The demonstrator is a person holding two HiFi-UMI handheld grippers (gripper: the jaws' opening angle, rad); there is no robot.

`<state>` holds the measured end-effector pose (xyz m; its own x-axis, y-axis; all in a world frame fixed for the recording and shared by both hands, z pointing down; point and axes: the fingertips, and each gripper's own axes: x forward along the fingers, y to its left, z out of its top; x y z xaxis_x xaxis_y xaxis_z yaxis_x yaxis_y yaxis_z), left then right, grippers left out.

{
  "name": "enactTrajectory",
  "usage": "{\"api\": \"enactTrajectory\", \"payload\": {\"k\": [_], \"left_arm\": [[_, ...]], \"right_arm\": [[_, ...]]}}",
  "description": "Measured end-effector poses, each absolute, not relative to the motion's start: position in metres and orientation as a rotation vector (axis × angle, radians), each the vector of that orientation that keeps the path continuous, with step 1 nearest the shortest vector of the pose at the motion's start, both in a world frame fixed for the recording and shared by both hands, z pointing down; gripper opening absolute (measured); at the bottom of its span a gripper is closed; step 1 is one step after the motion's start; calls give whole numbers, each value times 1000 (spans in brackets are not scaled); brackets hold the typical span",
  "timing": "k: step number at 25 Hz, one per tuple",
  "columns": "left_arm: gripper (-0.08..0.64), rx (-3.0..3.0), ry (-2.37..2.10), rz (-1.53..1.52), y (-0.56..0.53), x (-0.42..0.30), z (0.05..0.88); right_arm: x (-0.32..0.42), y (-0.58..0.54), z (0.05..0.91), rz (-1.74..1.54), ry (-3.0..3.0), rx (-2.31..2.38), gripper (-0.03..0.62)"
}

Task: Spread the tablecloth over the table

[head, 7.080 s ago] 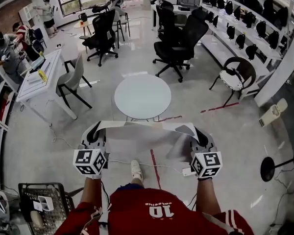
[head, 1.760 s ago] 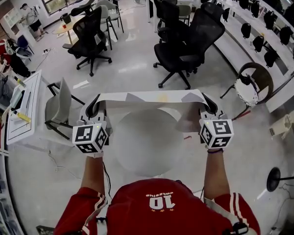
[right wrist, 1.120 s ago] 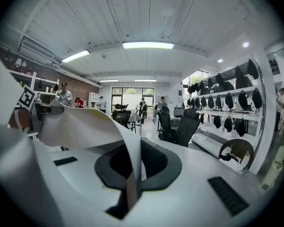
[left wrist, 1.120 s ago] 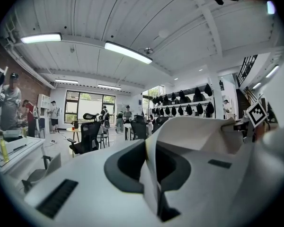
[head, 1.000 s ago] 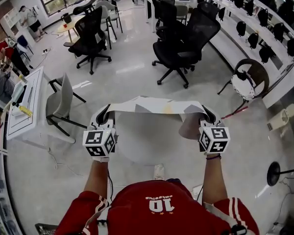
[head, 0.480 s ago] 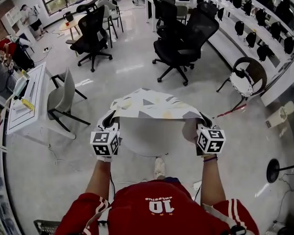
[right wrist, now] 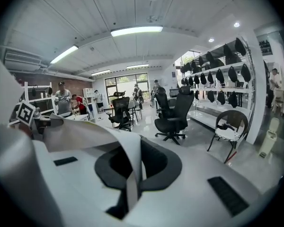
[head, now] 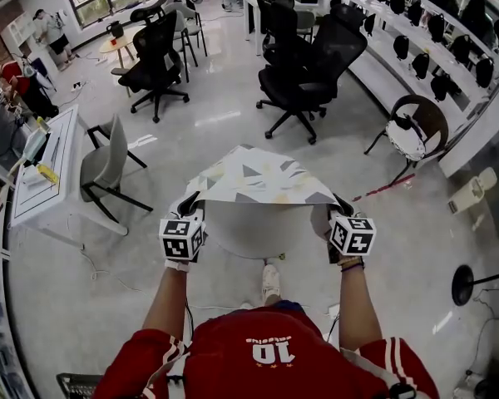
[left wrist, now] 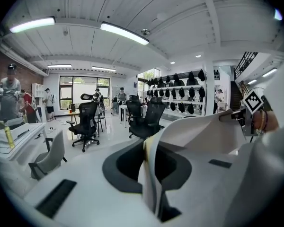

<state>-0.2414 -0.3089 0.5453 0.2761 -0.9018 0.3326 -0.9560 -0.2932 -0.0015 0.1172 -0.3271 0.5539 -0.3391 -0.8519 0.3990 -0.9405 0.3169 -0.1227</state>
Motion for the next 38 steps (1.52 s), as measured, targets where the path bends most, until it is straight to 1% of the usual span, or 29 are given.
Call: {"api": "enactTrajectory", "payload": {"k": [6, 15, 22, 27, 34, 38], "left_arm": [[21, 2276, -1746, 344, -309, -255, 561], [35, 2256, -1680, 370, -296, -248, 585], [43, 2228, -1647, 356, -286, -249, 595], [41, 2229, -1637, 364, -280, -246, 599], [42, 2209, -1620, 376, -272, -245, 612], [46, 2211, -1582, 411, -266, -236, 614]], "right_arm": [[105, -316, 574, 531, -2316, 1583, 17], [114, -298, 608, 585, -2246, 1522, 18], [115, -272, 622, 574, -2179, 1472, 46], [120, -250, 623, 577, -2165, 1458, 80], [123, -219, 614, 603, -2203, 1444, 87], [133, -208, 590, 618, -2270, 1536, 87]]}}
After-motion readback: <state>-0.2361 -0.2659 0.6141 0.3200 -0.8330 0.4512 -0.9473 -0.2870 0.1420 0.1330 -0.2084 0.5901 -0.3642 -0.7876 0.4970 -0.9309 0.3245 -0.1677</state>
